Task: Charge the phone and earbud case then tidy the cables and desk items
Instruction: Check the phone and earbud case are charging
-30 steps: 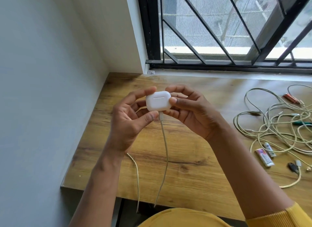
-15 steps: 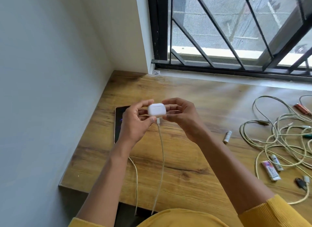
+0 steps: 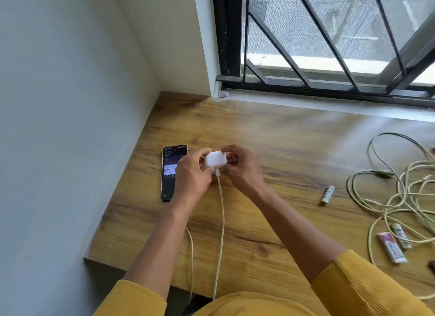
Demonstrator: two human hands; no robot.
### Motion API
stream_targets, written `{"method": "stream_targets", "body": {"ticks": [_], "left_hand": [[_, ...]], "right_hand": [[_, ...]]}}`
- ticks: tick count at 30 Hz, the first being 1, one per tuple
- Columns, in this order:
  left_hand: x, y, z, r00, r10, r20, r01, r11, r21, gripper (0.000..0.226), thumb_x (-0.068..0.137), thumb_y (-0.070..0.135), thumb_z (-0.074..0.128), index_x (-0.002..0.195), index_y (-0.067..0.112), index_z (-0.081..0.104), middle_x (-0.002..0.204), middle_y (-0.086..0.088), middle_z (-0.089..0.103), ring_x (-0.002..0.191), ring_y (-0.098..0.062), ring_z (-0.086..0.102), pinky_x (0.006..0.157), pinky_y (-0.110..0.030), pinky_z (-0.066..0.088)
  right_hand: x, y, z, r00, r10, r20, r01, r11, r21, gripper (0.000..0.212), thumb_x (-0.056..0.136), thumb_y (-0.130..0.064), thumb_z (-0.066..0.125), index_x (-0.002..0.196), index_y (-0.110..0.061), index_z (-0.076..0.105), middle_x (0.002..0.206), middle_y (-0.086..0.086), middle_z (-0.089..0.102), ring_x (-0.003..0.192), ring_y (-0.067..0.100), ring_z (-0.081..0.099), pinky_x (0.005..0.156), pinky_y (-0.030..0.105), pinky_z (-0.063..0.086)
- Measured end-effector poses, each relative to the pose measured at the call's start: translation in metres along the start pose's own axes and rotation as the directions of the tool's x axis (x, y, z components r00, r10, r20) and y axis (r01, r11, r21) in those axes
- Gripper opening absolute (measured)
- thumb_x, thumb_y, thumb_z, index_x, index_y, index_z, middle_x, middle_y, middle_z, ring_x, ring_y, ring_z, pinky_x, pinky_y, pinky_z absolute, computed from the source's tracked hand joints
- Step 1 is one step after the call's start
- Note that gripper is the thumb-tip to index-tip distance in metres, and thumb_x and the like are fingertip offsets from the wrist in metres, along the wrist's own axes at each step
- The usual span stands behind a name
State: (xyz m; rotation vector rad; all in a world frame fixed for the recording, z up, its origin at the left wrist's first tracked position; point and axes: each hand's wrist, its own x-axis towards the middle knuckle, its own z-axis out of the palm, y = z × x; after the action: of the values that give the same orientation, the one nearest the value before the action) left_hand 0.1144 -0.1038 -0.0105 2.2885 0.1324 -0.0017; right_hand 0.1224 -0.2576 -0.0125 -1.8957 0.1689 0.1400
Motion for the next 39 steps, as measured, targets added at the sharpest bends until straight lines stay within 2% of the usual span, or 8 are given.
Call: {"method": "stream_targets", "body": {"ticks": [3, 7, 14, 20, 28, 32, 35, 39], "left_hand": [[0.003, -0.007, 0.005, 1.000, -0.007, 0.021, 0.006, 0.998, 0.060, 0.055, 0.085, 0.001, 0.084, 0.137, 0.014, 0.069, 0.131, -0.005, 0.071, 0.122, -0.026, 0.065, 0.105, -0.045, 0.054], [0.007, -0.011, 0.010, 0.999, -0.010, 0.040, 0.005, 0.993, 0.120, 0.053, 0.086, 0.001, 0.083, 0.136, 0.012, 0.070, 0.130, -0.006, 0.071, 0.122, -0.027, 0.064, 0.107, -0.046, 0.052], [0.009, -0.014, 0.014, 0.999, -0.008, 0.043, 0.001, 0.988, 0.152, 0.054, 0.085, -0.001, 0.082, 0.136, 0.010, 0.070, 0.133, -0.007, 0.070, 0.124, -0.027, 0.063, 0.108, -0.046, 0.052], [0.009, -0.012, 0.016, 0.999, -0.006, 0.045, -0.001, 0.986, 0.166, 0.058, 0.086, -0.003, 0.080, 0.141, 0.009, 0.067, 0.141, -0.008, 0.066, 0.131, -0.027, 0.060, 0.113, -0.045, 0.049], [-0.001, -0.009, 0.014, 1.000, 0.000, 0.005, -0.001, 0.994, 0.109, 0.066, 0.087, -0.007, 0.077, 0.148, 0.007, 0.058, 0.148, -0.007, 0.058, 0.131, -0.025, 0.058, 0.110, -0.044, 0.052], [-0.014, -0.004, 0.008, 1.000, 0.013, -0.021, -0.011, 0.997, 0.076, 0.060, 0.088, -0.007, 0.076, 0.145, 0.010, 0.063, 0.140, -0.004, 0.062, 0.124, -0.023, 0.062, 0.105, -0.039, 0.055], [-0.029, 0.002, 0.003, 0.999, 0.010, -0.046, -0.008, 0.999, 0.045, 0.050, 0.092, -0.003, 0.074, 0.139, 0.012, 0.068, 0.128, -0.003, 0.067, 0.109, -0.017, 0.066, 0.100, -0.038, 0.057], [-0.051, 0.013, -0.003, 0.999, -0.003, -0.052, 0.002, 1.000, -0.008, 0.036, 0.096, 0.005, 0.072, 0.130, 0.013, 0.073, 0.115, -0.003, 0.075, 0.102, -0.016, 0.072, 0.101, -0.041, 0.058]], "right_hand": [[0.002, 0.004, 0.004, 1.000, -0.008, 0.000, 0.008, 1.000, -0.029, 0.043, 0.077, 0.001, 0.082, 0.116, -0.013, 0.074, 0.096, 0.004, 0.075, 0.088, 0.021, 0.074, 0.084, 0.048, 0.062], [0.004, 0.009, 0.006, 1.000, -0.022, 0.003, 0.022, 0.997, -0.070, 0.041, 0.077, 0.003, 0.076, 0.117, -0.007, 0.074, 0.101, 0.011, 0.075, 0.090, 0.024, 0.073, 0.085, 0.049, 0.061], [0.007, 0.013, 0.010, 0.999, -0.044, 0.019, 0.046, 0.986, -0.161, 0.046, 0.083, 0.011, 0.065, 0.125, -0.004, 0.073, 0.111, 0.013, 0.072, 0.095, 0.023, 0.071, 0.088, 0.041, 0.061], [0.007, 0.016, 0.010, 0.998, -0.050, 0.024, 0.054, 0.973, -0.223, 0.045, 0.087, 0.006, 0.069, 0.130, -0.007, 0.071, 0.118, 0.015, 0.065, 0.099, 0.025, 0.069, 0.092, 0.038, 0.059], [-0.002, 0.013, 0.005, 0.999, -0.038, -0.006, 0.036, 0.977, -0.210, 0.048, 0.085, 0.001, 0.071, 0.133, -0.006, 0.069, 0.118, 0.015, 0.064, 0.103, 0.025, 0.066, 0.092, 0.037, 0.057], [-0.011, 0.007, -0.002, 0.997, -0.068, -0.031, 0.059, 0.973, -0.221, 0.039, 0.086, -0.004, 0.073, 0.125, -0.010, 0.073, 0.110, 0.009, 0.067, 0.094, 0.020, 0.066, 0.086, 0.035, 0.057], [-0.020, -0.001, -0.008, 0.995, -0.090, -0.046, 0.077, 0.969, -0.235, 0.033, 0.090, -0.008, 0.072, 0.122, -0.012, 0.074, 0.109, 0.008, 0.070, 0.094, 0.021, 0.067, 0.085, 0.037, 0.056], [-0.037, -0.009, -0.020, 0.990, -0.122, -0.065, 0.105, 0.969, -0.222, 0.027, 0.090, -0.013, 0.074, 0.118, -0.016, 0.076, 0.101, 0.000, 0.071, 0.089, 0.017, 0.068, 0.079, 0.031, 0.055]]}}
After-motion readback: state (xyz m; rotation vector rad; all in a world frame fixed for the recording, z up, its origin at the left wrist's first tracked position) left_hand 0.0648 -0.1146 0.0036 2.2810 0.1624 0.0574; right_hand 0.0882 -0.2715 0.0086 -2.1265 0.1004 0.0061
